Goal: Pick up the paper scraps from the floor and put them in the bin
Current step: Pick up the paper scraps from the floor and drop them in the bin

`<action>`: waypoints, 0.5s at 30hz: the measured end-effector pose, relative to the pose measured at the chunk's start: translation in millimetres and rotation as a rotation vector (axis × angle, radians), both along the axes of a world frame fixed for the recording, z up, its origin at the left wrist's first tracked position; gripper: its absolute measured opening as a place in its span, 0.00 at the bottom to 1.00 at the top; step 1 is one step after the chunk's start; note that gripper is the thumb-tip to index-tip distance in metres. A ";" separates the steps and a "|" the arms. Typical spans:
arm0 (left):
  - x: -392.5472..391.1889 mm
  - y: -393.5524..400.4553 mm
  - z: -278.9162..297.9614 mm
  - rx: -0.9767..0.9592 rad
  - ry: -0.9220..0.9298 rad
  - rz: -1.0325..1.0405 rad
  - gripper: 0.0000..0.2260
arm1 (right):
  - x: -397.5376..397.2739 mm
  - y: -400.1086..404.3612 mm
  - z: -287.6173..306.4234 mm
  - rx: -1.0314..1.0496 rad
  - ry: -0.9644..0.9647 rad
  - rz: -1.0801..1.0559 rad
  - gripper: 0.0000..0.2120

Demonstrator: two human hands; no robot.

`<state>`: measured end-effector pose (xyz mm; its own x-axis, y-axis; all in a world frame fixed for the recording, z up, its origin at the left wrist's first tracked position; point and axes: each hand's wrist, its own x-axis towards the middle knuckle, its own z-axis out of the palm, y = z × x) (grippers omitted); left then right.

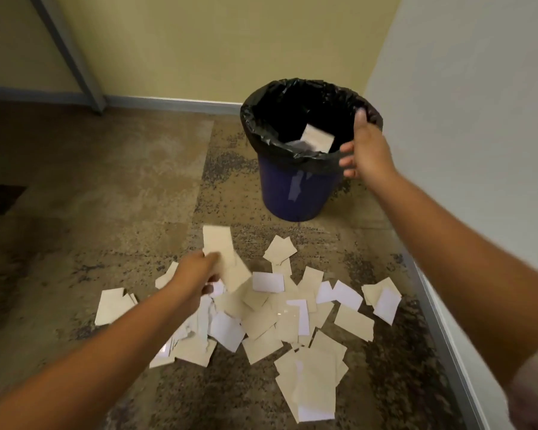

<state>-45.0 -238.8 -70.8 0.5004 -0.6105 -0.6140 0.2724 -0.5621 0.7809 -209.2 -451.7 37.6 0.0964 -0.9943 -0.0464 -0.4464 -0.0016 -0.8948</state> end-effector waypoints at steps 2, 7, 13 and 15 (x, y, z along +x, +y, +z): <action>-0.8 -27.8 31.7 -0.084 0.023 -0.012 0.07 | -17.5 22.6 -37.9 -0.063 -0.020 0.038 0.18; -14.9 -103.2 94.9 -0.207 0.132 -0.017 0.02 | -67.4 104.9 -154.0 0.203 0.031 0.034 0.09; -19.7 -192.5 139.0 -0.397 0.096 -0.088 0.14 | -101.2 152.0 -210.3 0.343 0.101 -0.031 0.10; -11.0 -202.0 131.4 -0.359 0.036 -0.118 0.22 | -114.3 154.9 -215.1 0.395 0.073 -0.065 0.10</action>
<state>-55.9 -440.7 60.6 0.3955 -0.8422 -0.3664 0.2526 -0.2838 0.9250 -323.4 -296.8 -177.5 0.0165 -0.9027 -0.4300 -0.4966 0.3658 -0.7871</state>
